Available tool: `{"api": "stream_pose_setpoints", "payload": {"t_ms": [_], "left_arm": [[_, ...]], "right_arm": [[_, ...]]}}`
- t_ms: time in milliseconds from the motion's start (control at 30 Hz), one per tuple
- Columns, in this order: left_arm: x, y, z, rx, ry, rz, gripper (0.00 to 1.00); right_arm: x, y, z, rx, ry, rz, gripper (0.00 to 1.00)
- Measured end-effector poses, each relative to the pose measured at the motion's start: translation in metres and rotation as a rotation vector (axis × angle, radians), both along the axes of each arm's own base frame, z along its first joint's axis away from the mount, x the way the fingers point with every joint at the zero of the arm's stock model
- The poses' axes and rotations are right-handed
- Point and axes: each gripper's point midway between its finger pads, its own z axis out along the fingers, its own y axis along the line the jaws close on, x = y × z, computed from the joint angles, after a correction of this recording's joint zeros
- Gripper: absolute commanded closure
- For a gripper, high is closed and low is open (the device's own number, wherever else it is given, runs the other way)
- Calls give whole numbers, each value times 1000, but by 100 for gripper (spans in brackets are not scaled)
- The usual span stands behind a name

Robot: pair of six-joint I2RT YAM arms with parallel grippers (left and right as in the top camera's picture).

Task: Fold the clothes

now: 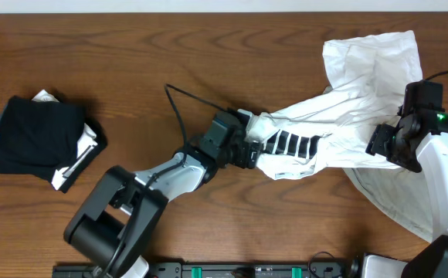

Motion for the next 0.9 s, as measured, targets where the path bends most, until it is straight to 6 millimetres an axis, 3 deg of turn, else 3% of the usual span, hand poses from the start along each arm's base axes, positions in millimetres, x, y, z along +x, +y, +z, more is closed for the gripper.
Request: {"api": "stream_pose_setpoints", "payload": {"t_ms": [33, 167, 233, 333, 400, 533, 600, 667, 733, 767, 867, 900], "left_arm": [[0, 0, 0, 0, 2, -1, 94], [1, -3, 15, -25, -25, -5, 94], [5, -3, 40, -59, -73, -1, 94], [13, 3, 101, -138, -201, 24, 94], [20, 18, 152, -195, -315, 70, 94], [27, 70, 240, -263, -528, 216, 94], [26, 100, 266, -256, -593, 306, 94], [22, 122, 275, -232, -612, 372, 94], [18, 135, 270, -193, -586, 410, 94], [16, 138, 261, -168, -556, 417, 94], [10, 143, 229, -88, -451, 425, 94], [8, 145, 218, -60, -413, 425, 94]], "right_arm": [[0, 0, 0, 0, 0, 0, 28], [0, 0, 0, 0, 0, 0, 28], [0, 0, 0, 0, 0, 0, 27], [0, 0, 0, 1, -1, -1, 25], [1, 2, 0, 10, -3, 0, 25], [2, 8, -1, 42, -8, 19, 26], [3, 11, -1, 59, -12, 32, 27], [4, 13, -1, 70, -15, 43, 29], [6, 16, -1, 86, -23, 60, 35], [7, 18, -1, 98, -28, 74, 37], [12, 29, 0, 152, -49, 135, 62], [13, 33, 0, 171, -54, 155, 66]]}}
